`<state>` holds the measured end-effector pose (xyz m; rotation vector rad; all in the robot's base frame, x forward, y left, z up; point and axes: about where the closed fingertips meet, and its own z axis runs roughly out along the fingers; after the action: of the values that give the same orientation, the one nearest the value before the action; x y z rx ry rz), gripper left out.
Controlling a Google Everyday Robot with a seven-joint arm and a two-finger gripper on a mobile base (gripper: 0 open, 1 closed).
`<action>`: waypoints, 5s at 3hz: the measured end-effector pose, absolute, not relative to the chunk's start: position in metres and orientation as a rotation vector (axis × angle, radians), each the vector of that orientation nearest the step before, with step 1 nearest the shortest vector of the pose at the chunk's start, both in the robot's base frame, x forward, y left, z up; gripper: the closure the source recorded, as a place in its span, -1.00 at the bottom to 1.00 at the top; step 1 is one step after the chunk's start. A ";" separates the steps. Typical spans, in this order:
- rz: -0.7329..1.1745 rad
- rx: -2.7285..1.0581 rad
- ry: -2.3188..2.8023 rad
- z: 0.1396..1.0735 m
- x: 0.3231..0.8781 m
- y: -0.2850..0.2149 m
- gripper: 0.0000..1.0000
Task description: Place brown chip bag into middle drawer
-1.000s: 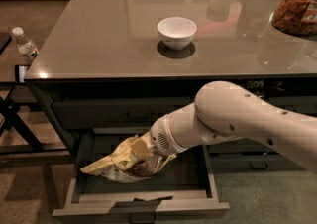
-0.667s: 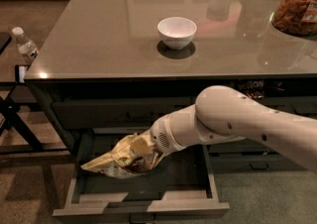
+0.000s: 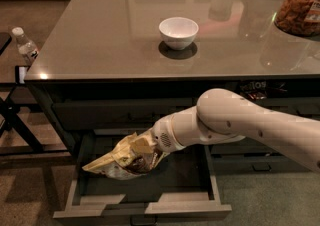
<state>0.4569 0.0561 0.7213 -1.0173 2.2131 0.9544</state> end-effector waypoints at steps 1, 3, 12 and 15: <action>1.030 -1.016 2.176 0.714 0.458 0.059 1.00; 1.250 -1.041 2.010 0.669 0.481 0.072 1.00; 1.330 -0.891 1.794 0.617 0.506 0.052 1.00; 1.200 -0.939 1.598 0.683 0.517 0.055 1.00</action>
Offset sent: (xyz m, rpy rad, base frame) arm 0.0313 0.0148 -0.0664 0.2932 0.0106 0.1386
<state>0.5174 0.0554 0.6827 -0.9395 1.5975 1.2003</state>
